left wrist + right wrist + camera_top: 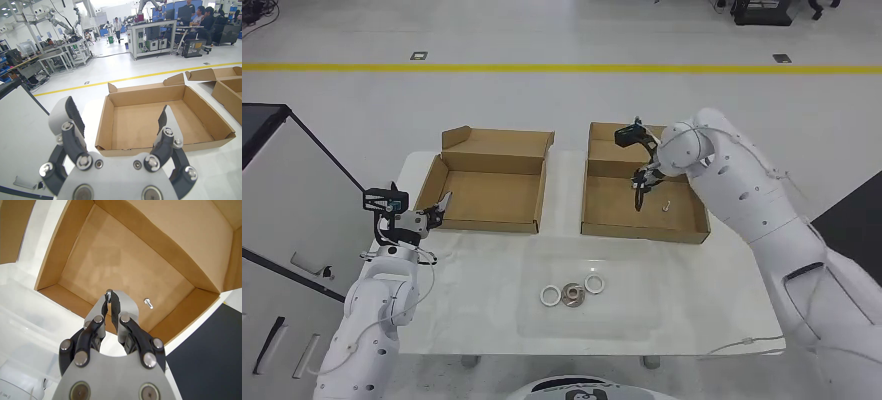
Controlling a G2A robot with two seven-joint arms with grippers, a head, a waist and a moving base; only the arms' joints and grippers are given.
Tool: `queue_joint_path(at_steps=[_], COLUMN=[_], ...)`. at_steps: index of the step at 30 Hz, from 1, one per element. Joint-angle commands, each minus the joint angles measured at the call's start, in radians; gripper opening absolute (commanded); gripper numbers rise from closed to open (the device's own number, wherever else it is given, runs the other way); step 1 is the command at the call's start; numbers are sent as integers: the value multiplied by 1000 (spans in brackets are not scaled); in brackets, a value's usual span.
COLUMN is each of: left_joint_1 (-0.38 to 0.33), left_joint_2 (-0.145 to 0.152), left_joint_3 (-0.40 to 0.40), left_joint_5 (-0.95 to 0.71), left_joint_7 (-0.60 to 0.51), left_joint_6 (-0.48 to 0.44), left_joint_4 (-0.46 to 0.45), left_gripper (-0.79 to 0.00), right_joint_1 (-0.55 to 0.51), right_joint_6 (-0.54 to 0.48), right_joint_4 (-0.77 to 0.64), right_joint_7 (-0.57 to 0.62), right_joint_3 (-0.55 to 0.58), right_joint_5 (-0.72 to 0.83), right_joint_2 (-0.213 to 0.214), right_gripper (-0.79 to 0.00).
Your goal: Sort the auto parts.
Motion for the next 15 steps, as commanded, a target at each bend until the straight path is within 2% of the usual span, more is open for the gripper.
queue_joint_path(at_steps=[1,15], left_joint_1=[0,0], left_joint_2=[0,0], left_joint_3=[0,0], left_joint_5=[0,0], left_joint_7=[0,0], left_joint_6=[0,0], left_joint_4=[0,0], left_gripper=[0,0], right_joint_1=[5,17], right_joint_6=[-1,-8], right_joint_4=[24,195], right_joint_7=[-11,-77], right_joint_3=[-13,-88], right_joint_5=[1,15], right_joint_2=[-8,-65], right_gripper=[-785,-785])
